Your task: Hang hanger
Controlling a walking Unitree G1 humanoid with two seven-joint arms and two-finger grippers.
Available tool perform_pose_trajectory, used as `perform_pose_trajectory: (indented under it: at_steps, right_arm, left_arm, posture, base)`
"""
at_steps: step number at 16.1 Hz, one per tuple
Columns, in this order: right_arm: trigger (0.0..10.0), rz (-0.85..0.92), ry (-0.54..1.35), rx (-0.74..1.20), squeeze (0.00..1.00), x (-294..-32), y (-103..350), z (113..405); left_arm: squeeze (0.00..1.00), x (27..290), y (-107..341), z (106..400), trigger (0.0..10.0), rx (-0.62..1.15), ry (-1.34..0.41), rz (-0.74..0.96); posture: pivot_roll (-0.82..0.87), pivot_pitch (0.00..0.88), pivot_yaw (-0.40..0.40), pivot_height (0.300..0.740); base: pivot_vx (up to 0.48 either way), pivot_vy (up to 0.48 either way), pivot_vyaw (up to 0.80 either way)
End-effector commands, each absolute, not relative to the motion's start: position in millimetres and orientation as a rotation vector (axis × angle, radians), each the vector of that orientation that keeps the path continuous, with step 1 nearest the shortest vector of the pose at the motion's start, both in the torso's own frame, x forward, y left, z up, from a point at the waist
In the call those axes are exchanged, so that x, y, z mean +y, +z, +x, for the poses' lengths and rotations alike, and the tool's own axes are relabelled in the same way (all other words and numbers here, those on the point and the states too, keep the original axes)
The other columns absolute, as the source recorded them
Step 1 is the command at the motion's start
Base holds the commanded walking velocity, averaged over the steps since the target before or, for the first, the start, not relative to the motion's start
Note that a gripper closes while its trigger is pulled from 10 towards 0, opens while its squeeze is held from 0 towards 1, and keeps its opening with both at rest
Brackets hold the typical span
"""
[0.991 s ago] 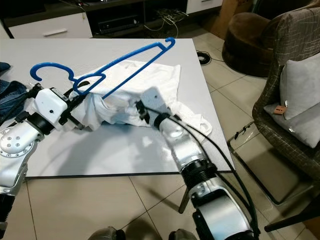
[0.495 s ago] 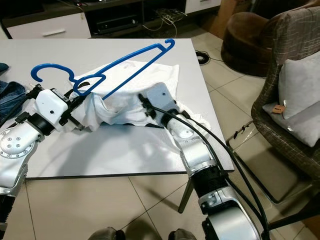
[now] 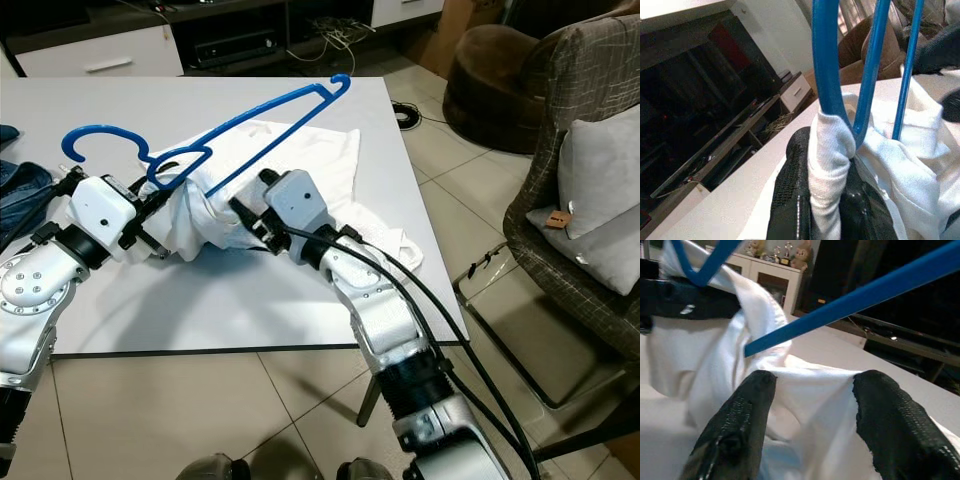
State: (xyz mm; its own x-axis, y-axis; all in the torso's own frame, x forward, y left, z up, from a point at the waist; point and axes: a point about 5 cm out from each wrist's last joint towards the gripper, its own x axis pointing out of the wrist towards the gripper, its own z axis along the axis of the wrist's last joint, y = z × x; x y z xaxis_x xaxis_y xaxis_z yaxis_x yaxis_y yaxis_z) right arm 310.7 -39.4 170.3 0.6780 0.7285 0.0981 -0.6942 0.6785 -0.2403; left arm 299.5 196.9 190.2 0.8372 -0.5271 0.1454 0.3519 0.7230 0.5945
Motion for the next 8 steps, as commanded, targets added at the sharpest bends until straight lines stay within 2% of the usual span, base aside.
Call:
perform_pose_trajectory:
  at_steps: [1, 2, 5, 8]
  right_arm:
    - [10.0, -0.195, 0.818, -0.185, 0.52, -36.9, 170.2, 307.9]
    - [10.0, -0.197, 0.809, -0.181, 0.25, -38.0, 169.9, 308.0]
    - [10.0, -0.185, 0.701, -0.171, 0.22, -75.0, 176.5, 312.2]
    - [10.0, -0.171, 0.748, -0.189, 0.23, -69.4, 181.2, 304.8]
  left_arm:
    - [0.00, 198.6, 192.5, 300.0, 0.0, -0.318, -0.482, 0.599]
    - [0.00, 198.7, 192.3, 299.9, 0.0, -0.317, -0.482, 0.599]
    - [0.00, 201.6, 190.7, 300.2, 0.0, -0.308, -0.481, 0.604]
    - [0.00, 201.5, 189.8, 300.7, 0.0, -0.305, -0.484, 0.602]
  posture:
    - [-0.04, 0.042, 0.020, 0.740]
    - [-0.04, 0.042, 0.022, 0.740]
    - [-0.04, 0.040, 0.023, 0.740]
    - [-0.04, 0.040, 0.042, 0.740]
  base:
    - [0.000, 0.000, 0.00]
    - [0.000, 0.000, 0.00]
    - [0.000, 0.000, 0.00]
    - [0.000, 0.000, 0.00]
